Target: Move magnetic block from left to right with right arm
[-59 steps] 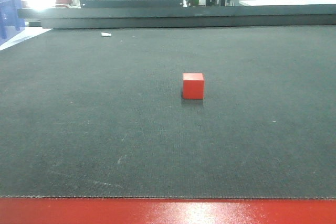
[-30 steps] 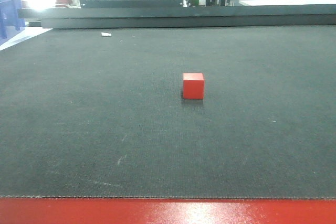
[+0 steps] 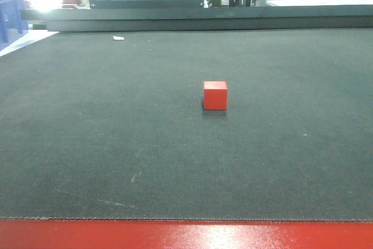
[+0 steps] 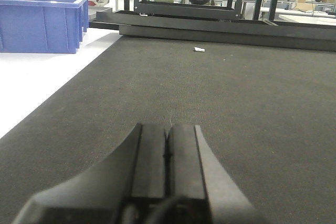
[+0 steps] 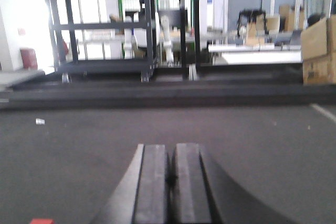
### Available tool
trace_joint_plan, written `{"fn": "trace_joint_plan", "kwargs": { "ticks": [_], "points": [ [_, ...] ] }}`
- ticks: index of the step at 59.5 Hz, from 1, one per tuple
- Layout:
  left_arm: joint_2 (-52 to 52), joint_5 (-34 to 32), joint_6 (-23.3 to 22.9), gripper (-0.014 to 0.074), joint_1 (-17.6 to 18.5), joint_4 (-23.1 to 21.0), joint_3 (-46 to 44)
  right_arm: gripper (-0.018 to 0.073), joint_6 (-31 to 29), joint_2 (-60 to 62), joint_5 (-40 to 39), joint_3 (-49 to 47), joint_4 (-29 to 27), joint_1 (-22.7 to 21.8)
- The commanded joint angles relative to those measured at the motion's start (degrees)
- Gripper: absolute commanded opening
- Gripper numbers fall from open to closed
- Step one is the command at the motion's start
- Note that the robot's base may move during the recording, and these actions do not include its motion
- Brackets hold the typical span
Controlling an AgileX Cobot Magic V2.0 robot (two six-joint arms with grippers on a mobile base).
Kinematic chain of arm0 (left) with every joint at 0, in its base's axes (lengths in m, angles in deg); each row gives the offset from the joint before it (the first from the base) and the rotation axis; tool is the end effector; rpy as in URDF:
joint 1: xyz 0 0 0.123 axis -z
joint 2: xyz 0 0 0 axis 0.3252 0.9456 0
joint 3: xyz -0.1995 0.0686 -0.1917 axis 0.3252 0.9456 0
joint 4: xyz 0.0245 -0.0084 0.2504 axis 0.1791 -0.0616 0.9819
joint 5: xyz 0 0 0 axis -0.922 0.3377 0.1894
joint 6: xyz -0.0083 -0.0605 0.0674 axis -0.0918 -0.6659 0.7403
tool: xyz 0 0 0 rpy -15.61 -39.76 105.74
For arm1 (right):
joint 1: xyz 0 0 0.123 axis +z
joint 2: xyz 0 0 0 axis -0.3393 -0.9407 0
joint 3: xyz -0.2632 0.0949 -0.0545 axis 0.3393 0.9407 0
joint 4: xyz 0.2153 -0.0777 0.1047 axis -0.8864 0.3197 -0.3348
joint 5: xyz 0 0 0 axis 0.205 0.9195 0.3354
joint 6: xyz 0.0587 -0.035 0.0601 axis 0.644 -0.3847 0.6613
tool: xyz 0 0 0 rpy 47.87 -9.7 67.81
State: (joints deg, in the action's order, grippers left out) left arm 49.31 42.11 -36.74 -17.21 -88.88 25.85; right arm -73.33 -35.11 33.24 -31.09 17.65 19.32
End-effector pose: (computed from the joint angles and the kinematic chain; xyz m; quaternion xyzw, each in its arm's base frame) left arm 0.0566 -0.0017 0.2019 -0.0041 0.6878 -0.0267 0.7254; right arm 0.0660 0.0002 0.3372 0.0360 0.6676 0.0403 0.7425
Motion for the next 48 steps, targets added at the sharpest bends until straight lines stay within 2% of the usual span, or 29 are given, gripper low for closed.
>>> {"fn": "trace_joint_plan", "kwargs": {
  "ticks": [1, 6, 12, 24, 32, 40, 48],
  "points": [
    [-0.8, -5.2, -0.2, -0.0116, 0.3, 0.0, 0.6, 0.0366, -0.2, -6.3, -2.9, -4.5, -0.1, 1.1],
    [-0.8, -5.2, -0.2, -0.0116, 0.3, 0.0, 0.6, 0.0506, -0.2, -11.5, -1.9, -6.5, -0.1, 2.9],
    [-0.8, -5.2, -0.2, -0.0116, 0.3, 0.0, 0.6, 0.0594, -0.2, -17.5, 0.8, -9.5, -0.1, 5.2],
    [-0.8, -5.2, -0.2, -0.0116, 0.3, 0.0, 0.6, 0.0593, 1.0, -30.4, 10.5, -19.6, -0.1, 12.0],
    [-0.8, -5.2, -0.2, -0.0116, 0.3, 0.0, 0.6, 0.0593, 4.8, -40.9, 19.9, -29.5, 0.4, 19.2],
    [-0.8, -5.2, -0.2, -0.0116, 0.3, 0.0, 0.6, 0.0593, 13.0, -51.5, 27.2, -39.1, 3.8, 25.0],
    [-0.8, -5.2, -0.2, -0.0116, 0.3, 0.0, 0.6, 0.0593, 23.1, -62.2, 34.8, -48.7, 11.0, 30.0]
  ]
}}
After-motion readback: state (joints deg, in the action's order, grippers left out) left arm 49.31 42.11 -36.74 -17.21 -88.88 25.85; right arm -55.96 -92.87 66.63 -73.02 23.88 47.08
